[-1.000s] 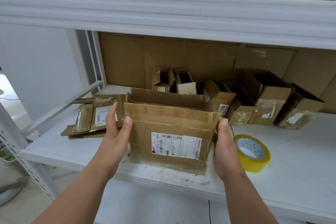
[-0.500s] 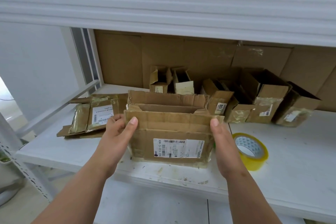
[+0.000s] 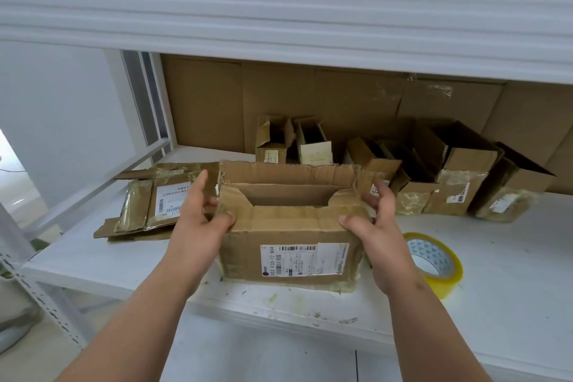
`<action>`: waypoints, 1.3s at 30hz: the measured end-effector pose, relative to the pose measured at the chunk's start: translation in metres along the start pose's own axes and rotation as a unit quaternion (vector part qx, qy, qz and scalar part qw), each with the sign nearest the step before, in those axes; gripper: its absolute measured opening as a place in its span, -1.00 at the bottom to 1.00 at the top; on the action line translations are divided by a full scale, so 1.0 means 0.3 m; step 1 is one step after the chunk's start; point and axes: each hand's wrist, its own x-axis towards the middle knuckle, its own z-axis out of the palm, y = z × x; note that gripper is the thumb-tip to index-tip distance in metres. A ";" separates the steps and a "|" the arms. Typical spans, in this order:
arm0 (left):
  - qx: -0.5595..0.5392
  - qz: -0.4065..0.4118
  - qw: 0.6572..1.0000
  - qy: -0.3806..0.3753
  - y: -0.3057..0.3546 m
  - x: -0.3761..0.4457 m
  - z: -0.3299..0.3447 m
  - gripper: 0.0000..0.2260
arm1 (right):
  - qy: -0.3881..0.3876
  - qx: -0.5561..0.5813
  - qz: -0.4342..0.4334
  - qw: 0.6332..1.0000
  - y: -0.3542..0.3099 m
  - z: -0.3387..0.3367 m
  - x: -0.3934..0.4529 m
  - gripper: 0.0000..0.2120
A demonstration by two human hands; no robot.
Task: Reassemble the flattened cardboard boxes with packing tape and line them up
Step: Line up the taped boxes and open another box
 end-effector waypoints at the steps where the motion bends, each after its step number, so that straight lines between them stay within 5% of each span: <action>1: 0.007 -0.003 1.000 -0.009 0.008 0.007 0.002 -0.30 | -0.005 -0.014 0.000 1.000 -0.010 0.003 0.007 -0.19; 8: 0.024 -0.017 0.996 -0.085 0.035 0.055 0.010 -0.19 | -0.097 -0.096 0.010 0.991 -0.043 -0.020 0.069 -0.07; 13: -0.001 0.018 0.999 -0.036 0.032 0.053 0.023 -0.30 | -0.086 -0.083 -0.019 0.993 -0.041 -0.022 0.087 -0.12; 20: 0.104 0.099 0.990 0.005 -0.028 0.027 0.024 -0.79 | -0.033 -0.100 -0.077 0.991 -0.008 -0.004 0.086 -0.72; 24: 0.112 0.087 0.990 0.002 -0.033 0.029 0.020 -0.75 | -0.026 -0.126 -0.081 0.988 -0.004 -0.002 0.096 -0.83; 27: 0.078 0.028 0.996 -0.019 -0.021 0.031 0.020 -0.68 | -0.069 -0.129 -0.060 0.987 -0.020 -0.019 0.104 -0.76; 32: -0.023 -0.026 0.999 -0.030 -0.008 0.019 0.028 -0.65 | -0.149 -0.064 -0.009 0.987 -0.010 -0.051 0.100 -0.33; 39: -0.021 -0.025 0.999 -0.001 -0.008 0.035 0.041 -0.69 | -0.114 0.012 0.004 0.993 0.026 -0.027 0.082 -0.46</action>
